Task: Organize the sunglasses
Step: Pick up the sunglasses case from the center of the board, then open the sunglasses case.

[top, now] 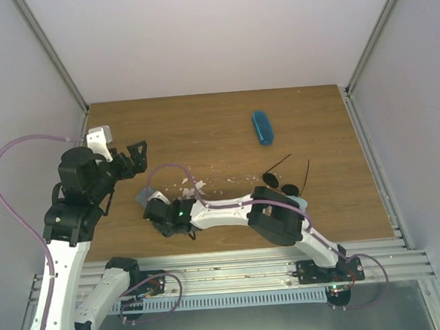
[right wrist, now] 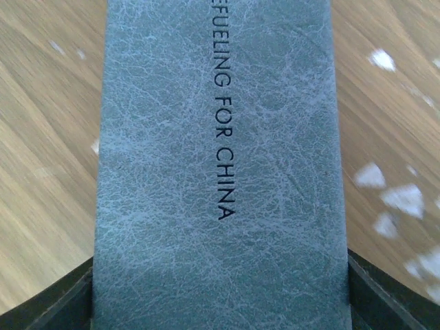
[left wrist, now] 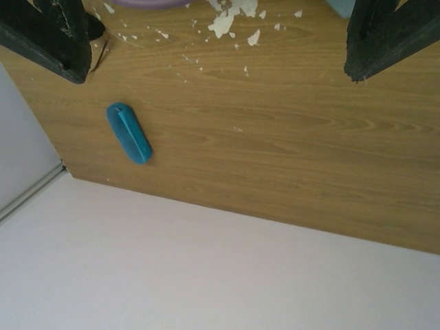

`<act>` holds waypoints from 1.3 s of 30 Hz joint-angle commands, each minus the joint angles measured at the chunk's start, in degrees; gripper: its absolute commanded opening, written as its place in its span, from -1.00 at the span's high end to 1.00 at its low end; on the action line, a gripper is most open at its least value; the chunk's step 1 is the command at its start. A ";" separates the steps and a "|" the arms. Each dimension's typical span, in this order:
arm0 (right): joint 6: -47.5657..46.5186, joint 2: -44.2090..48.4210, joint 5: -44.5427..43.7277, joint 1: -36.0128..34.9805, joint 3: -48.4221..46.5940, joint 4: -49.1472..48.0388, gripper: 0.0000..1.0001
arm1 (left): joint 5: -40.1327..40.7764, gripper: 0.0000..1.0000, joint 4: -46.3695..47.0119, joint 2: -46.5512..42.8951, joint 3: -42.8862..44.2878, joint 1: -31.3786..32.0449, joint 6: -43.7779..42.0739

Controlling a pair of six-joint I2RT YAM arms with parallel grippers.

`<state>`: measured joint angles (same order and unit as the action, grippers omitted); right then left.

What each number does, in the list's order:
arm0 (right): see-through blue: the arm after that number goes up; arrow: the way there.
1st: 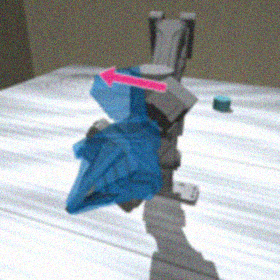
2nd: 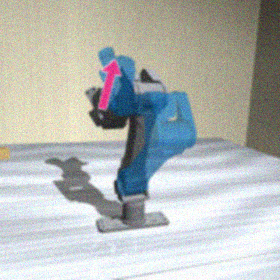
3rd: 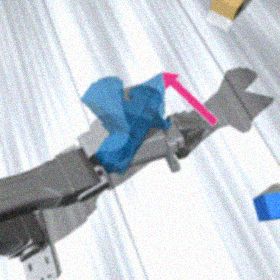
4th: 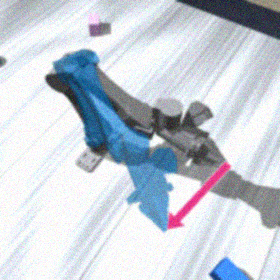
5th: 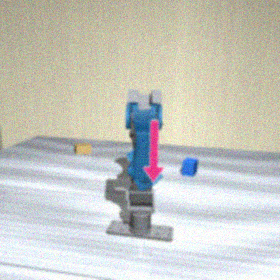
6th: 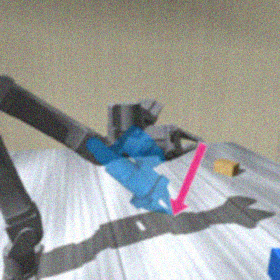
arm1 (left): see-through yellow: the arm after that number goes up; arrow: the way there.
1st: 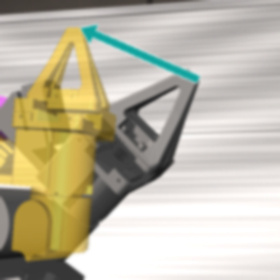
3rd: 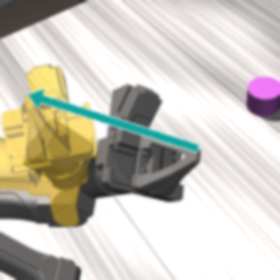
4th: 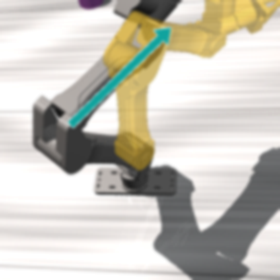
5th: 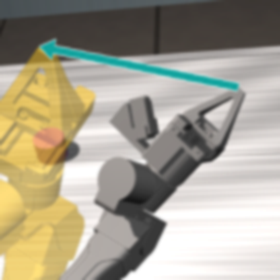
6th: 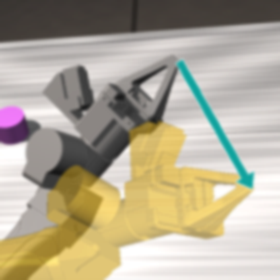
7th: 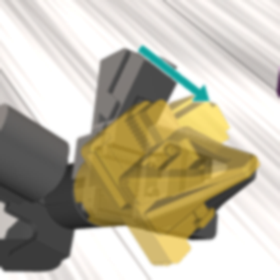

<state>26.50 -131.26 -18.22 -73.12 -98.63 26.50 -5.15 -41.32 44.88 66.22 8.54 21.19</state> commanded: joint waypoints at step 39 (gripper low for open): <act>24.96 70.01 60.65 38.43 51.49 -41.72 -0.28 | -41.54 -0.98 75.56 17.83 -25.20 19.82 33.38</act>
<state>46.96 -60.60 30.98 -35.57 -47.07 -5.45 -45.23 21.85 61.82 39.42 28.03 49.47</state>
